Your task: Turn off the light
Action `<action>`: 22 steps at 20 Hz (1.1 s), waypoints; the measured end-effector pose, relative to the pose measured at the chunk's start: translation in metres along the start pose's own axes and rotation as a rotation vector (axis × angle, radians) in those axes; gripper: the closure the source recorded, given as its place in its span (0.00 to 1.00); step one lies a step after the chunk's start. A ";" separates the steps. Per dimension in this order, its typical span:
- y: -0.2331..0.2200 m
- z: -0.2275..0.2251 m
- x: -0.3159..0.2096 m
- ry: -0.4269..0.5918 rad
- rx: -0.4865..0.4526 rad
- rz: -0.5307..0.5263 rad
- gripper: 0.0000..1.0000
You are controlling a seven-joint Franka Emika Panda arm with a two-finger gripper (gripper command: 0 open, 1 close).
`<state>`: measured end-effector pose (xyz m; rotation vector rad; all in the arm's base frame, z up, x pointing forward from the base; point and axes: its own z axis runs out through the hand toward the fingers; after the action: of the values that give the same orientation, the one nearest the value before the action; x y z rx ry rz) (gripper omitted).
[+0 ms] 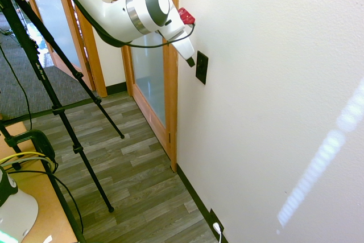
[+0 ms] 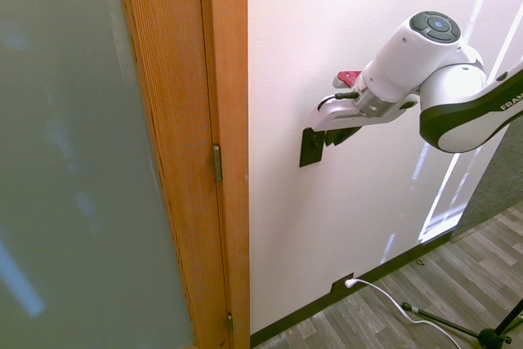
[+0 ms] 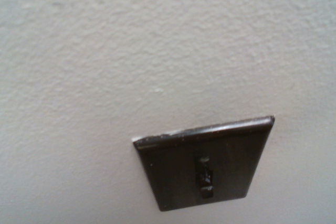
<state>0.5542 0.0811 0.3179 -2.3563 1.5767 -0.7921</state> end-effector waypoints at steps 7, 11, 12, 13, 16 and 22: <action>-0.025 0.005 0.009 -0.014 -0.011 0.001 1.00; -0.035 0.017 0.015 -0.026 -0.025 -0.001 1.00; -0.036 0.022 0.014 -0.030 -0.036 -0.003 1.00; -0.036 0.026 0.012 -0.035 -0.042 -0.002 1.00; -0.036 0.036 0.006 -0.047 -0.055 -0.007 1.00; -0.031 0.051 0.004 -0.071 -0.054 0.012 1.00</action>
<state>0.6068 0.0837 0.2901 -2.3816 1.6016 -0.6635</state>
